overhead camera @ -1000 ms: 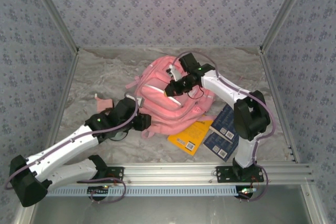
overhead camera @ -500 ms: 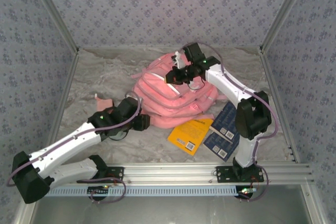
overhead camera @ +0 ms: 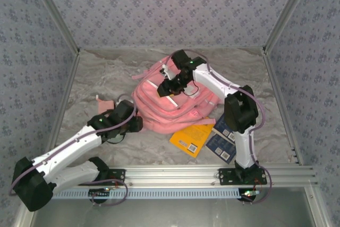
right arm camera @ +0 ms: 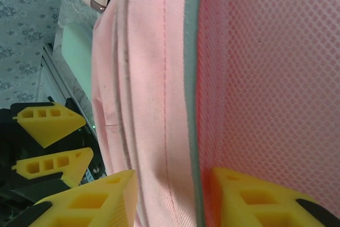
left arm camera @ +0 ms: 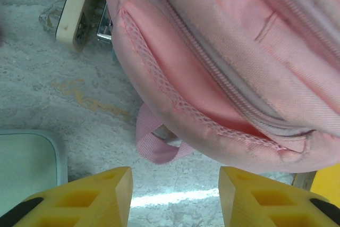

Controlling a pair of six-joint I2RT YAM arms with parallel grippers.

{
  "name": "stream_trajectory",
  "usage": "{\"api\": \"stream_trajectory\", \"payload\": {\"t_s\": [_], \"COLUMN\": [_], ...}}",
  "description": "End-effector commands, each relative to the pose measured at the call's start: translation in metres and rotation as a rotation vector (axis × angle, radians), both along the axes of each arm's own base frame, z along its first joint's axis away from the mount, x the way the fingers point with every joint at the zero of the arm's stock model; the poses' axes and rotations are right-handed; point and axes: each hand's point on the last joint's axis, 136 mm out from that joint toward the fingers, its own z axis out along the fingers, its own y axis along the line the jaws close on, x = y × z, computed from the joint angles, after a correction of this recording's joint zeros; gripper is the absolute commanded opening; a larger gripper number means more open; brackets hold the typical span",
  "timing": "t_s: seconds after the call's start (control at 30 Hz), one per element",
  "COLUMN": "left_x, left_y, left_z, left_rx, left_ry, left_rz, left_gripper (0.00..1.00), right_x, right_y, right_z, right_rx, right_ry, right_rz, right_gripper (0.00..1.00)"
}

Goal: Pack the student bag

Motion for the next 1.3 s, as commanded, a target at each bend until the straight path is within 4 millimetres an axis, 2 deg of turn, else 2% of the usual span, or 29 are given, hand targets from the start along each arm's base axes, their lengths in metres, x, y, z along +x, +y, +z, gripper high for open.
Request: {"api": "stream_trajectory", "payload": {"t_s": [0.0, 0.17, 0.33, 0.5, 0.87, 1.1, 1.27], "left_x": [0.003, 0.001, 0.001, 0.000, -0.002, -0.002, -0.001], "left_y": [0.003, 0.003, 0.004, 0.004, 0.006, 0.006, 0.005], "left_z": [0.007, 0.005, 0.003, 0.002, -0.005, -0.007, -0.012], "left_rx": [-0.023, -0.018, -0.018, -0.018, -0.015, -0.018, -0.011], "left_ry": [-0.032, -0.026, -0.026, -0.024, -0.015, -0.015, -0.010], "left_rz": [0.020, 0.014, 0.014, 0.014, 0.018, 0.020, 0.019], "left_gripper": [0.45, 0.45, 0.45, 0.45, 0.45, 0.45, 0.45], "right_x": [0.002, 0.004, -0.009, -0.016, -0.008, -0.020, -0.017], "right_y": [-0.001, 0.001, 0.008, 0.006, -0.002, 0.014, 0.012], "right_z": [0.020, 0.029, 0.027, 0.021, -0.006, -0.001, -0.023], "right_rx": [0.009, 0.023, 0.063, 0.071, 0.030, 0.100, 0.033], "right_ry": [-0.041, -0.047, 0.028, 0.072, 0.105, 0.128, 0.151], "right_rz": [0.017, 0.011, 0.052, 0.081, 0.062, 0.124, 0.115], "right_gripper": [0.42, 0.40, 0.37, 0.37, 0.37, 0.34, 0.34]}}
